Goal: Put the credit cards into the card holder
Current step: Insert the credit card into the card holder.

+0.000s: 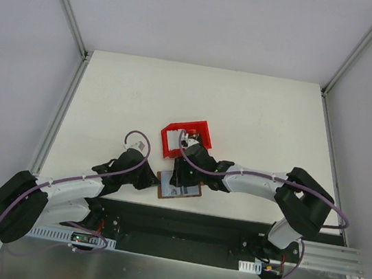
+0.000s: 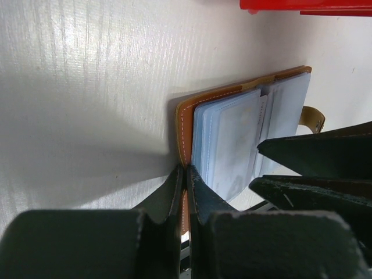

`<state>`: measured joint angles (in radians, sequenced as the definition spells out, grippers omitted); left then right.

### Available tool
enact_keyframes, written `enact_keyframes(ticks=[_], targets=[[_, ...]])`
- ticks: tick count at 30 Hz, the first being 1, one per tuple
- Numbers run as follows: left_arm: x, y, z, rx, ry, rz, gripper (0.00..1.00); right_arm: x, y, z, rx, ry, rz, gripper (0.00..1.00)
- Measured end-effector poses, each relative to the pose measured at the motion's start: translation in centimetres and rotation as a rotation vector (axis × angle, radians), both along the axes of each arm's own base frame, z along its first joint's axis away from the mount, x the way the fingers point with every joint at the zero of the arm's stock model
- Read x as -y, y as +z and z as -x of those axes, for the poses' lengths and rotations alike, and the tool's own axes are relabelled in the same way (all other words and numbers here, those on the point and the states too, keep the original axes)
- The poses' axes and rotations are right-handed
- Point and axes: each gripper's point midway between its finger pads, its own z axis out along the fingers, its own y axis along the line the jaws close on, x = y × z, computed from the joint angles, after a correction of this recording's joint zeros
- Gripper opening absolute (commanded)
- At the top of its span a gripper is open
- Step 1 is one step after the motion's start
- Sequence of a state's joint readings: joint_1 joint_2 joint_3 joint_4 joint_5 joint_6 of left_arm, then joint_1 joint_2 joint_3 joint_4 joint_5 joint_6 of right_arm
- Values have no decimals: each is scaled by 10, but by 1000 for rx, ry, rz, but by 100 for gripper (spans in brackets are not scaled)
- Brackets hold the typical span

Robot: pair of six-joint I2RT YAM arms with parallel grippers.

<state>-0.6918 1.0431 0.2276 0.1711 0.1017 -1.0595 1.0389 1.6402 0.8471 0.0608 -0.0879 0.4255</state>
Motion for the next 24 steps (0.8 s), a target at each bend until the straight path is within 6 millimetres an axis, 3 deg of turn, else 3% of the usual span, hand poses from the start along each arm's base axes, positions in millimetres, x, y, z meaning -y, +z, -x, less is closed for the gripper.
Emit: enact_keyframes(ticks=[10, 24], targets=[[0, 1, 0, 2, 0, 1, 0, 20, 0, -9, 44, -50, 79, 43], [0, 1, 0, 2, 0, 0, 0, 0, -5, -3, -15, 8, 44, 43]])
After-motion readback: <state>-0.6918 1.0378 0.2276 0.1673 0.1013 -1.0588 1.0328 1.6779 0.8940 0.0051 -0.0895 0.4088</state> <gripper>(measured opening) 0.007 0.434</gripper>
